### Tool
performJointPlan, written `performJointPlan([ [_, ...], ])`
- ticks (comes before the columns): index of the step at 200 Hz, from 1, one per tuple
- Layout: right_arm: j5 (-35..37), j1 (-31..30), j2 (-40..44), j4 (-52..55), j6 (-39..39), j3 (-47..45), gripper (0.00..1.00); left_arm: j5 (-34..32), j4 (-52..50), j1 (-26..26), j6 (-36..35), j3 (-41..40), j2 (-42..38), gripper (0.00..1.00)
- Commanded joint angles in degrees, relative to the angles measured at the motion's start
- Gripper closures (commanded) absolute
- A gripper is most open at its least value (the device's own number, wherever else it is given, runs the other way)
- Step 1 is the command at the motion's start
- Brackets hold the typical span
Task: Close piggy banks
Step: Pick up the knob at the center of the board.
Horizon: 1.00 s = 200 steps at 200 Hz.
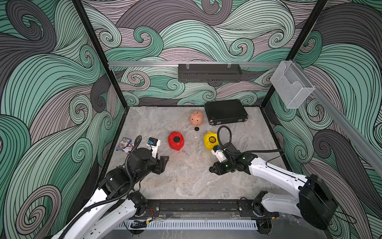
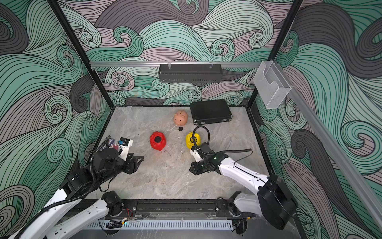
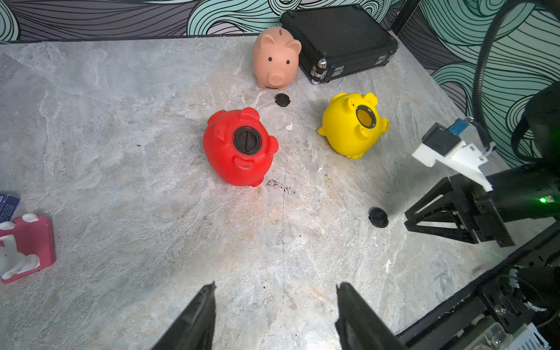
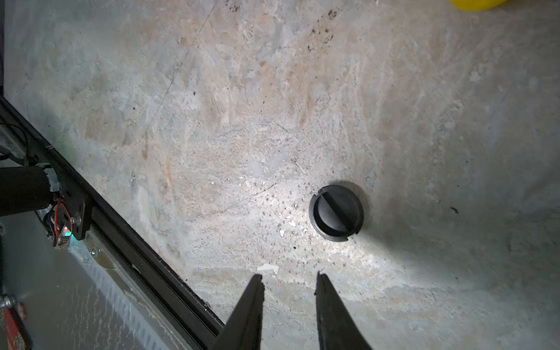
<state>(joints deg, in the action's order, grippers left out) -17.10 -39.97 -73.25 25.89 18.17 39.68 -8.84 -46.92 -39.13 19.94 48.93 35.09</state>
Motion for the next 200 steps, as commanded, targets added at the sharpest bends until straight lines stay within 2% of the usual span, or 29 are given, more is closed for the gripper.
performJointPlan([
  [1, 1.49, -0.29, -3.28, -1.48, -2.91, 2.54, 0.69, -1.45, -1.06, 0.31, -0.34, 0.42, 0.14, 0.37],
  [96, 3.14, -0.29, -11.21, -3.55, -3.64, 4.02, 0.72, -1.52, -1.28, 0.30, -0.50, 0.45, 1.19, 0.37],
  [200, 6.09, -0.29, -14.40, -3.69, -3.56, 4.19, 0.72, -1.44, -1.34, 0.38, -0.62, 0.54, 2.26, 0.37],
])
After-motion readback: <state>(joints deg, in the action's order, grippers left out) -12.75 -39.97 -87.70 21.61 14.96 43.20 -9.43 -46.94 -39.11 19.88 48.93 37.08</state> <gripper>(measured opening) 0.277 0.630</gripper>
